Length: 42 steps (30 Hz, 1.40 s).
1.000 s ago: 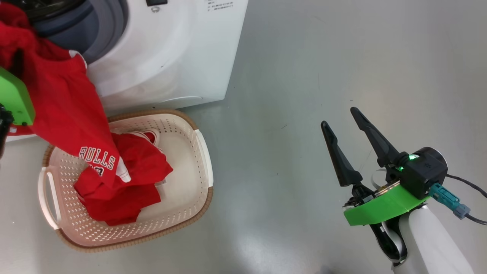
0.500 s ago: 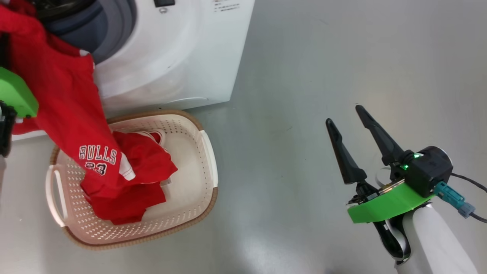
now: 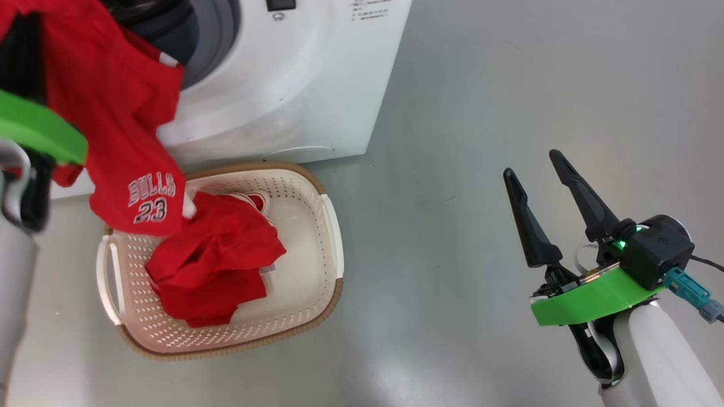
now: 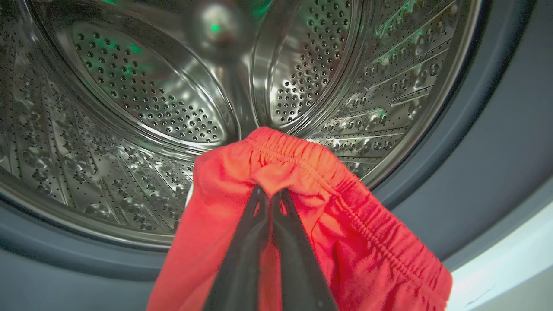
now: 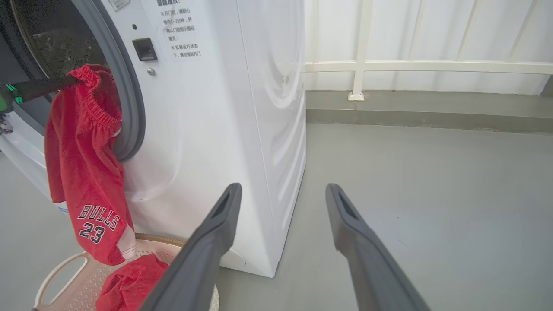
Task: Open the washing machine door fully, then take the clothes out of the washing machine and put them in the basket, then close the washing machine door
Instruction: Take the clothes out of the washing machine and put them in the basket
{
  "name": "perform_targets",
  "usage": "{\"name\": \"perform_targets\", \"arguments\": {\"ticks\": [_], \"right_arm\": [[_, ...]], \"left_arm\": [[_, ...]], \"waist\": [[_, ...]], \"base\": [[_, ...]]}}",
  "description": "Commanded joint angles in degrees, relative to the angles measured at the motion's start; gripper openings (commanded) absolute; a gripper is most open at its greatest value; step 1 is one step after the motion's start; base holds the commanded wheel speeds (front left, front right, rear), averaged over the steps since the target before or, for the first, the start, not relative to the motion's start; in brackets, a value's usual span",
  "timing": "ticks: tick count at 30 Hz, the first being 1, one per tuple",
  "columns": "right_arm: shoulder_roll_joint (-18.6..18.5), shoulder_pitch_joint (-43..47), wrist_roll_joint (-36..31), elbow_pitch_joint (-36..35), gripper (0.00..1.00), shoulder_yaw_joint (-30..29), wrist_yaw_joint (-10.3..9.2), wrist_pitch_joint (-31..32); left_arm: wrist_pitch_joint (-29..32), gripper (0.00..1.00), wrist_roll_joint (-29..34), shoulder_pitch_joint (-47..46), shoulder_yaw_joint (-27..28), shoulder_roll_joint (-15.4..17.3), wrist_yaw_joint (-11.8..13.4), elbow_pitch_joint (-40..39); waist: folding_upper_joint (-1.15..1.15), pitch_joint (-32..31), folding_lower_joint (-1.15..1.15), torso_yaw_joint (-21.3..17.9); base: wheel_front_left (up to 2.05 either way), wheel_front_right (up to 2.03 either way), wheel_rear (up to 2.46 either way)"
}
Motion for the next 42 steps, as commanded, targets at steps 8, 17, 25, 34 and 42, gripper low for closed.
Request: {"name": "perform_targets", "arguments": {"ticks": [8, 17, 25, 34, 42], "right_arm": [[-0.4, 1.9, -0.1, -1.6, 1.0, 0.7, 0.09, -0.3], [-0.5, 2.7, -0.1, -1.8, 1.0, 0.3, 0.09, -0.3], [-0.7, 2.7, 0.1, -1.8, 1.0, 0.8, 0.09, -0.3], [-0.2, 2.0, 0.1, -1.7, 1.0, 1.7, 0.09, -0.3], [0.1, 1.2, 0.3, -1.7, 1.0, 1.9, 0.09, -0.3]], "left_arm": [[-0.7, 0.0, 5.8, 15.4, 12.1, 0.7, 2.0, -18.0], [-0.7, 0.0, 10.2, 30.6, 19.8, -4.3, 2.6, -32.9], [-0.7, 0.0, 13.0, 40.8, 21.0, -9.1, 2.8, -41.2], [-0.7, 0.0, 15.5, 43.1, 17.3, -13.0, 1.0, -33.1], [-0.7, 0.0, 17.5, 37.6, 15.2, -14.4, -0.5, -18.0]], "waist": [[0.0, -1.0, 0.0, 1.1], [0.0, -1.4, 0.0, 2.0], [0.0, -1.6, 0.0, 2.0], [0.0, -0.5, 0.0, 1.1], [0.0, 1.2, 0.0, -0.5]], "base": [[0.0, 0.0, 0.0], [0.0, 0.0, 0.0], [0.0, 0.0, 0.0], [0.0, 0.0, 0.0], [0.0, 0.0, 0.0]]}}
